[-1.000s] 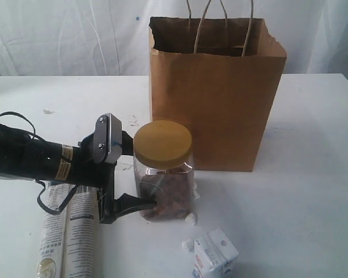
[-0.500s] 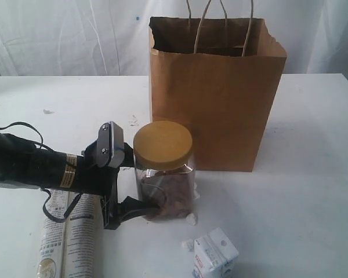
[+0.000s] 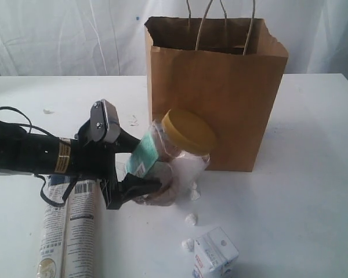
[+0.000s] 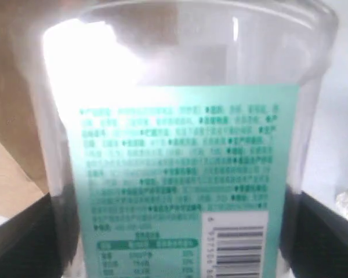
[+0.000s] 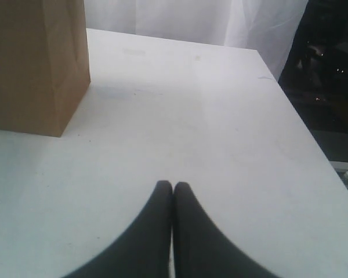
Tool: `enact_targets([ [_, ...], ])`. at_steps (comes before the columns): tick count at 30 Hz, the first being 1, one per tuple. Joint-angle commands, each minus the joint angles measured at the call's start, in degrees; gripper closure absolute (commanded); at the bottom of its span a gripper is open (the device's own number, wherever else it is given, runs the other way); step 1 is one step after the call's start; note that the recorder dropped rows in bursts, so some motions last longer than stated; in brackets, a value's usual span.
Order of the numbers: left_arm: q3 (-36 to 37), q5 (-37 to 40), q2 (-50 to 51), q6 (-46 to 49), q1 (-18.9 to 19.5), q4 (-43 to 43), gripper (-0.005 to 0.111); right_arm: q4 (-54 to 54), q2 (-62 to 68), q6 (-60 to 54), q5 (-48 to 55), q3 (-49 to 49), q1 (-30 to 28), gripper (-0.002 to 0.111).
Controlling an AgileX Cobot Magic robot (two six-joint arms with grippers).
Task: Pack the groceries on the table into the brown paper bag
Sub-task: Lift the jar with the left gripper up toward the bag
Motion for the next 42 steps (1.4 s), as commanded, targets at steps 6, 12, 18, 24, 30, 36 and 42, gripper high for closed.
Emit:
enact_targets([
  [6, -0.1, 3.7, -9.4, -15.4, 0.1, 6.9, 0.107, -0.2, -0.1, 0.2, -0.7, 0.3, 0.1, 0.108],
  [12, -0.1, 2.8, -13.1, -25.2, 0.1, 17.2, 0.107, -0.2, -0.1, 0.2, -0.7, 0.3, 0.1, 0.108],
  [18, -0.1, -2.7, -19.2, -30.2, 0.1, 20.9, 0.107, -0.2, -0.1, 0.2, -0.7, 0.3, 0.1, 0.108],
  [24, -0.1, -5.7, -26.9, -37.5, 0.1, 20.9, 0.107, -0.2, -0.1, 0.2, -0.7, 0.3, 0.1, 0.108],
  [30, -0.1, -5.3, -35.2, -38.9, 0.1, 20.3, 0.107, -0.2, -0.1, 0.2, -0.7, 0.3, 0.1, 0.108],
  [36, -0.2, -0.8, -42.1, -34.4, 0.1, 8.6, 0.107, -0.2, -0.1, 0.2, -0.7, 0.3, 0.1, 0.108],
  [42, -0.2, 13.0, -47.5, -23.9, 0.1, -6.6, 0.107, -0.2, -0.1, 0.2, -0.7, 0.3, 0.1, 0.108],
])
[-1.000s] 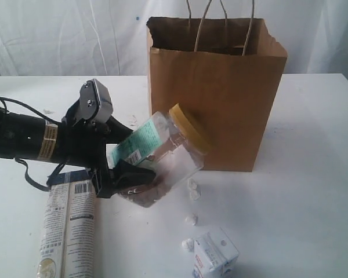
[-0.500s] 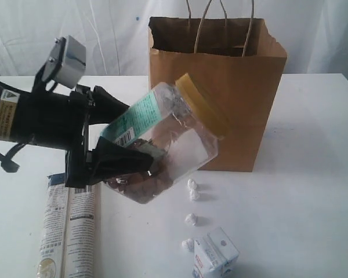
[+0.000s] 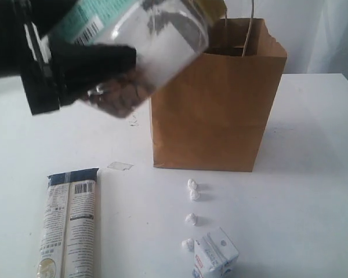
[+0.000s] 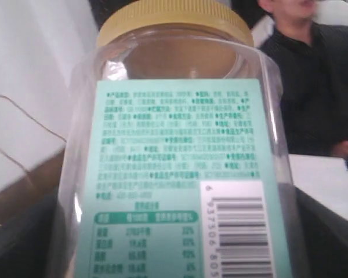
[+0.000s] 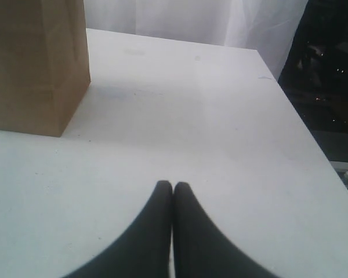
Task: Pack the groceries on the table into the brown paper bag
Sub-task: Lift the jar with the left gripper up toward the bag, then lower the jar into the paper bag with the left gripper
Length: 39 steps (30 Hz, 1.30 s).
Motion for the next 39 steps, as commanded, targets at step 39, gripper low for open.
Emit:
enact_targets([
  [39, -31.1, 23.4, 26.3, 64.2, -18.7, -25.0, 0.107, -0.2, -0.1, 0.2, -0.7, 0.3, 2.3, 0.108],
])
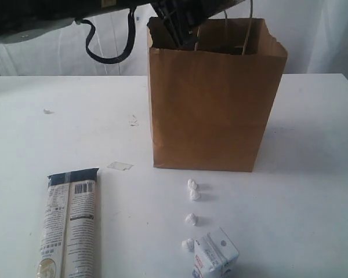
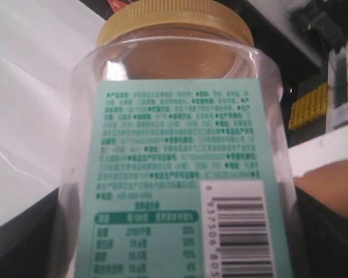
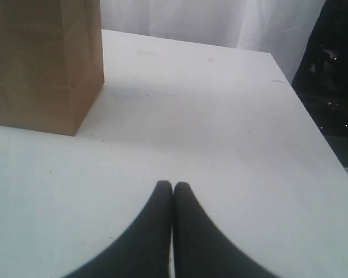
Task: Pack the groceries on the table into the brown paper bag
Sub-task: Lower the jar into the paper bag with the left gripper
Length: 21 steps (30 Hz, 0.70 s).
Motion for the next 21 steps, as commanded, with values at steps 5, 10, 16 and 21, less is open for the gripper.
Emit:
enact_targets([
  [5, -3.8, 2.1, -0.5, 16.7, -0.6, -10.3, 0.107, -0.2, -0.1, 0.2, -0.7, 0.3, 0.2, 0.108],
  [10, -3.9, 12.1, -0.1, 15.7, -0.6, -10.3, 0.107, -0.2, -0.1, 0.2, -0.7, 0.3, 1.8, 0.108],
  [16, -3.9, 11.7, 0.6, 7.4, -0.6, -10.0, 0.107, -0.2, -0.1, 1.2, -0.7, 0.3, 2.8, 0.108],
  [21, -3.9, 11.6, 0.6, -5.6, -0.6, -3.7, 0.107, -0.2, -0.1, 1.3, -0.7, 0.3, 2.8, 0.108],
])
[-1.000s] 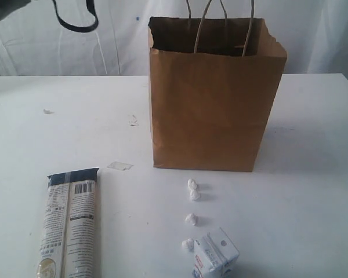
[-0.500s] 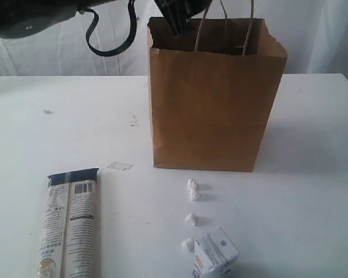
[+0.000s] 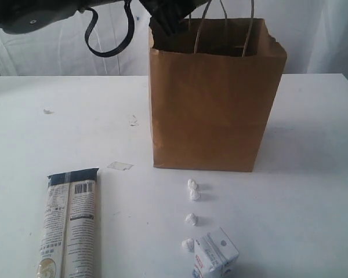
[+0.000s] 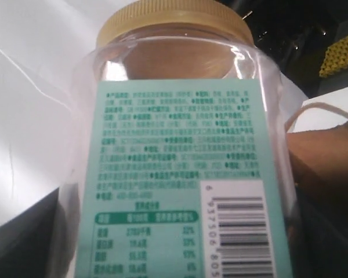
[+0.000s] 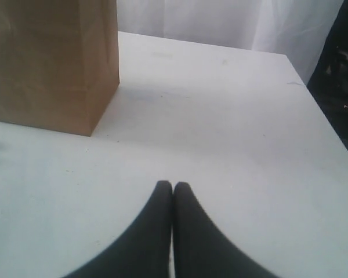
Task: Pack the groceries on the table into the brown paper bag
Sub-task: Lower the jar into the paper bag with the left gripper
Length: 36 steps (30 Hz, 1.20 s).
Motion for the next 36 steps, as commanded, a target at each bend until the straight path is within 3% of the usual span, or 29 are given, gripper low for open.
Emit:
enact_targets([
  [1, -0.6, -1.7, -0.6, -13.8, -0.2, 9.5, 0.107, -0.2, -0.1, 0.4, -0.7, 0.3, 0.2, 0.108],
  [6, -0.6, -9.3, -0.1, -31.9, -0.2, 27.8, 0.107, -0.2, -0.1, 0.4, -0.7, 0.3, 0.2, 0.108],
  [10, -0.6, -10.1, 0.5, -33.7, -0.2, 35.6, 0.107, -0.2, -0.1, 0.4, -0.7, 0.3, 0.2, 0.108],
  [20, -0.6, -1.4, 2.8, -33.7, -0.1, 36.5, 0.107, -0.2, -0.1, 0.4, -0.7, 0.3, 0.2, 0.108],
  [36, -0.6, -1.5, 3.1, -34.0, -0.1, 36.5, 0.107, -0.2, -0.1, 0.4, -0.7, 0.3, 0.2, 0.108],
])
